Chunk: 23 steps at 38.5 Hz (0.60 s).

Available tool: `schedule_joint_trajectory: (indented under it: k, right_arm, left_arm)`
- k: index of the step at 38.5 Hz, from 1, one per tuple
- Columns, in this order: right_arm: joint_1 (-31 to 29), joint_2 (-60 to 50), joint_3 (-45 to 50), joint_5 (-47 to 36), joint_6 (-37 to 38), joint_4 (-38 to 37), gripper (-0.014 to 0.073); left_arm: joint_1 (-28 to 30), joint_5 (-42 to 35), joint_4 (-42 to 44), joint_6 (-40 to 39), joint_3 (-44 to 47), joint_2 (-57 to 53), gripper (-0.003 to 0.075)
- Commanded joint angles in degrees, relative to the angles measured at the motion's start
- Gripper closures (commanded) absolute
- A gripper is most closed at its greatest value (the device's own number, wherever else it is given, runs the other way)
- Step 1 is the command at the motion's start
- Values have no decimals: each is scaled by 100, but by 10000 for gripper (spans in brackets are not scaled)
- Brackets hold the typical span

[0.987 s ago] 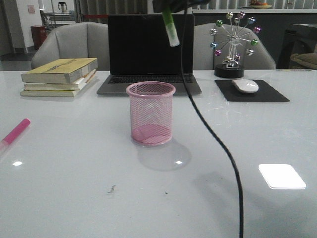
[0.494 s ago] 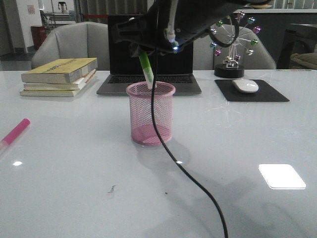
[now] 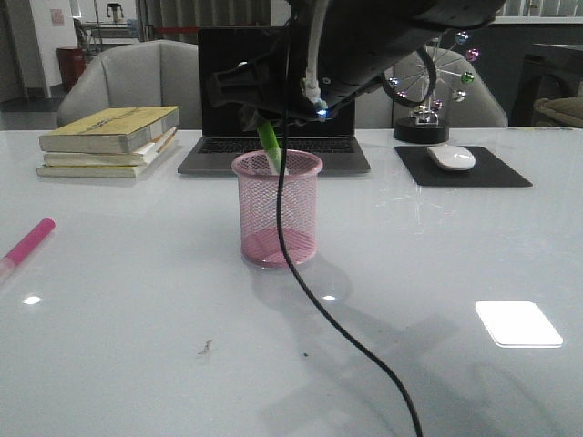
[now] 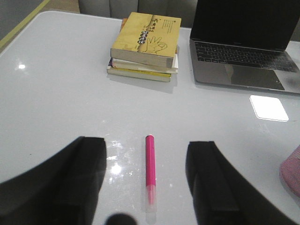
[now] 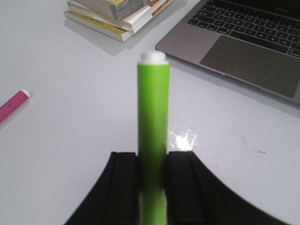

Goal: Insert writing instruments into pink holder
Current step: 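Lower the green marker into the holder and open the right gripper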

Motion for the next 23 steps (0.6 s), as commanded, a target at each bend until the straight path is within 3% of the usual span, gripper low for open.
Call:
schedule_joint_trajectory:
  k: [1, 10, 18, 23]
  right_arm:
    - [1, -308, -153, -498, -14, -11, 476]
    - [1, -308, -153, -537, -14, -11, 172]
    - [-43, -350, -153, -487, -167, -167, 159]
    - [-119, -661, -153, 61, -167, -262, 159]
  left_arm:
    - [-12, -543, -15, -59, -206, -20, 273]
    - [-12, -552, -15, -59, -206, -20, 273]
    - [-12, -552, -15, -59, -206, -20, 273]
    - [-12, -552, -15, -59, -206, -20, 273]
